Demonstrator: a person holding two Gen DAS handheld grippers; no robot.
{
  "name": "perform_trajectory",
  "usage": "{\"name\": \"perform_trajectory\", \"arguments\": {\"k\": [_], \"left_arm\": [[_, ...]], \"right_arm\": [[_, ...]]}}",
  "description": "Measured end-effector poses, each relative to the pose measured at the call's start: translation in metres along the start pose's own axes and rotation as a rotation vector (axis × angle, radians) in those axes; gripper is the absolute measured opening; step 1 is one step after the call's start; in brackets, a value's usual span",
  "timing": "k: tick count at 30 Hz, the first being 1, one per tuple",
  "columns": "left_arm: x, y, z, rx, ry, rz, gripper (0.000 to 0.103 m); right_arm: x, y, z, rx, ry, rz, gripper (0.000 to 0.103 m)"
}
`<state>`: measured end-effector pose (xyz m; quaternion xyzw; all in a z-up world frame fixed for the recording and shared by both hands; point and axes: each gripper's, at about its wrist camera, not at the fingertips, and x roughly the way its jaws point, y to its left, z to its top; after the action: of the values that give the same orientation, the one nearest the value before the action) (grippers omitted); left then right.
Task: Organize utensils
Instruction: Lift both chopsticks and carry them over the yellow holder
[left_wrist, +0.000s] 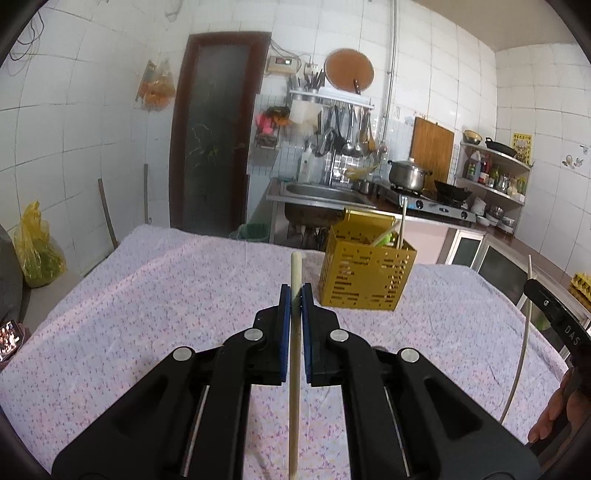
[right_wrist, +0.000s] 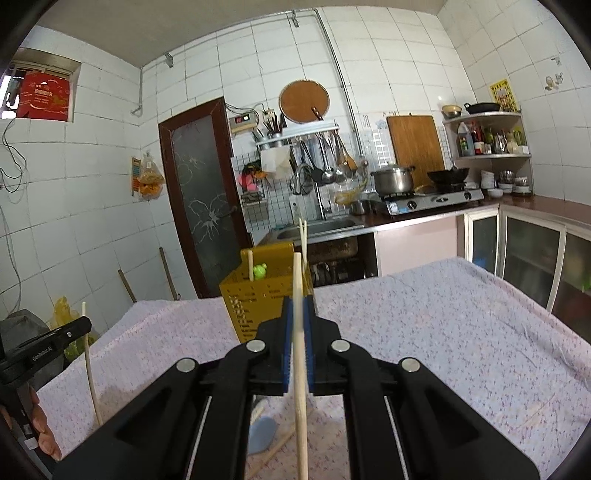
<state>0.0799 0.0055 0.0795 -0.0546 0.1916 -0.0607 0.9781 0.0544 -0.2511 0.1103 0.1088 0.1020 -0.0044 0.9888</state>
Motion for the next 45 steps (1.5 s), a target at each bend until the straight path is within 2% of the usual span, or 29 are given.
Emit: {"name": "perform_trajectory", "arguments": {"k": [14,20,26,31,35,38,45], "left_arm": [[0.015,-0.011,0.044,0.024,-0.062,-0.021,0.004],[0.033,-0.019,0.083,0.015,-0.097,-0.053,0.004],[0.056,-0.033,0.132,0.006,-0.16,-0.102,0.004],[0.077,-0.054,0.178,0.001,-0.243,-0.155,0.004],[0.101,-0.068,0.198,0.006,-0.283,-0.179,0.004],[0.126,-0.079,0.202,0.022,-0.302,-0.169,0.004],[0.199,-0.086,0.194,0.026,-0.283,-0.162,0.004]], "right_arm": [[0.021,0.011,0.03,-0.027,-0.033,0.012,0.006],[0.044,0.012,0.062,-0.031,-0.069,0.006,0.006],[0.07,0.015,0.109,-0.014,-0.161,0.018,0.006],[0.102,0.024,0.142,-0.026,-0.218,0.032,0.006],[0.138,0.028,0.16,-0.031,-0.253,0.047,0.006],[0.168,0.029,0.163,-0.025,-0.257,0.062,0.006],[0.236,0.027,0.15,-0.038,-0.235,0.071,0.006]]}}
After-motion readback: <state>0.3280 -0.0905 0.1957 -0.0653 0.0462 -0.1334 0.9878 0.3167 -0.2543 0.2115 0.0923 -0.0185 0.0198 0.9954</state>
